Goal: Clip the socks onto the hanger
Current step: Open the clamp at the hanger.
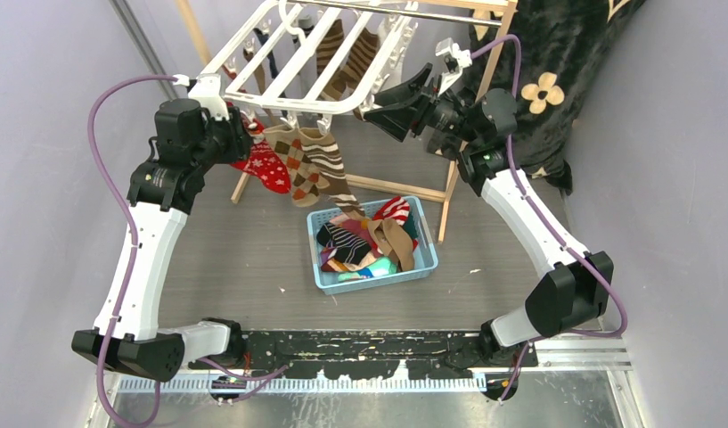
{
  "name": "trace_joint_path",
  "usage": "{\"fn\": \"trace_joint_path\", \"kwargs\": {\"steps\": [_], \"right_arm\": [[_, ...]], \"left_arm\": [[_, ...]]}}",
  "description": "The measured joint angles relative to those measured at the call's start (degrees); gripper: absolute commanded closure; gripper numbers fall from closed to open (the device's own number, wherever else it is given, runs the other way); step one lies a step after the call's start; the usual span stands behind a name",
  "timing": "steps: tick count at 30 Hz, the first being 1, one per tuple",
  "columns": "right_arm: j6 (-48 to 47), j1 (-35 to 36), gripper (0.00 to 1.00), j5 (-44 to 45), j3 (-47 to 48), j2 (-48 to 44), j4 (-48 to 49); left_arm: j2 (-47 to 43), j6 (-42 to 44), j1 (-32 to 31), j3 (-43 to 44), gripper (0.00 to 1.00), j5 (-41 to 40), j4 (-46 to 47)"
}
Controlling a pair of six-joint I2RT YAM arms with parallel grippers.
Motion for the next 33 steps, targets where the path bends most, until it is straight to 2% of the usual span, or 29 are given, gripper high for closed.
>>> {"fn": "trace_joint_path", "kwargs": {"steps": [4,13,26,30,33], "right_arm": [[-0.04,1.53,0.41,0.59,0.0,0.0,0.11],[-1.6,4.57,0.54,3.61,-0.44,-0.74,-0.31],[-6.43,6.58,0.92,10.56,-3.72,-4.63,-2.73],[-7.82,7.02,0.97,12.92,-4.74,-6.64,-3.63],[-9.05,7.82,0.99,14.8,-4.81,-7.65,-5.07]], "left_arm": [[0.0,0.0,0.0,0.0,0.59,0.0,-0.02],[-0.24,0.76,0.37,0.0,0.59,-0.04,-0.09],[-1.07,0.96,1.14,0.02,0.59,-0.11,-0.39],[-1.2,0.96,1.14,0.0,0.58,-0.11,-0.42],[-1.29,0.96,1.16,0.02,0.51,-0.07,-0.44]]}}
